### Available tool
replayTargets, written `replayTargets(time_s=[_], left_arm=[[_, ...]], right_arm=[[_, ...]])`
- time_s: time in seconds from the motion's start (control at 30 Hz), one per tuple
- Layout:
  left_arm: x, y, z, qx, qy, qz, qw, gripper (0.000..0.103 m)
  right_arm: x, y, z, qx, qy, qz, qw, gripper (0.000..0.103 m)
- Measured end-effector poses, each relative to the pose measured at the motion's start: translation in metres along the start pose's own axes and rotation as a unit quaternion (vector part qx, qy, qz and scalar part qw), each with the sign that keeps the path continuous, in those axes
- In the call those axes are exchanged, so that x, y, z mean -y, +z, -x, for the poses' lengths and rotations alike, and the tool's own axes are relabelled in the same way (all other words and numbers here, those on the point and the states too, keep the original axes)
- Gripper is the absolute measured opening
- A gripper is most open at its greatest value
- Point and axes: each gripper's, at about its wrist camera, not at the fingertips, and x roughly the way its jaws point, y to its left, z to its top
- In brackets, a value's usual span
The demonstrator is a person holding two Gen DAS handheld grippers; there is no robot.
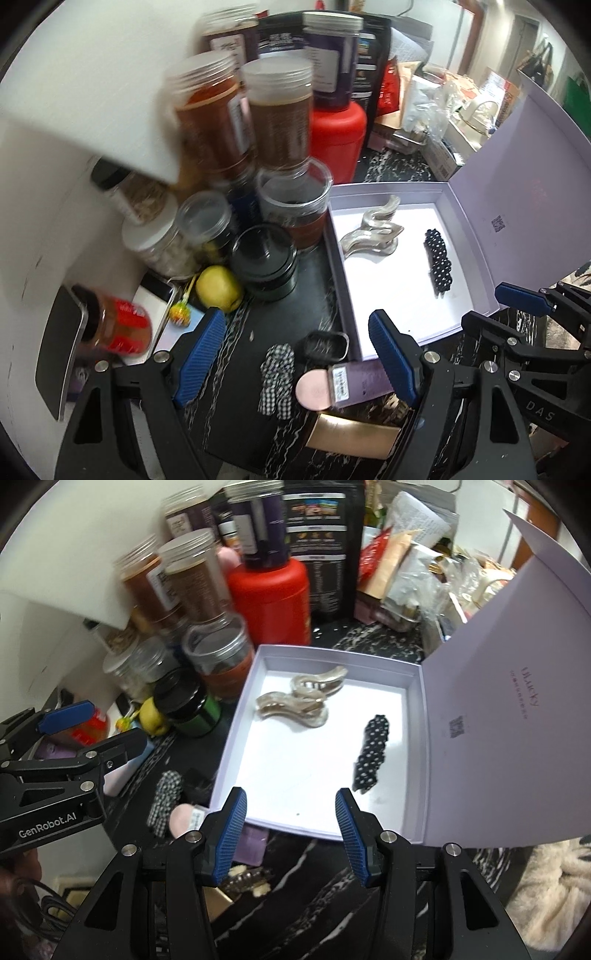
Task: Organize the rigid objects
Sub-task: 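Withdraw both grippers from the box toward the remaining loose items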
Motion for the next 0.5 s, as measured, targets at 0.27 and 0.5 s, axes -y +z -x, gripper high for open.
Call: replayTargets(time_s=[0.27,0.5], left_arm=[[-0.02,-0.024,0.011,0.0,0.014,0.029,0.9995,0.08],[-0.036,-0.047,0.017,-0.004,0.025,0.057,0.998,0.08]], right_arm=[[-0.024,-0.009,-0.003,-0.004,0.013,0.03,0.999,0.05],[-0.047,-0.02,-0.005,-0.008,0.024,0.057,0.998,0.05]])
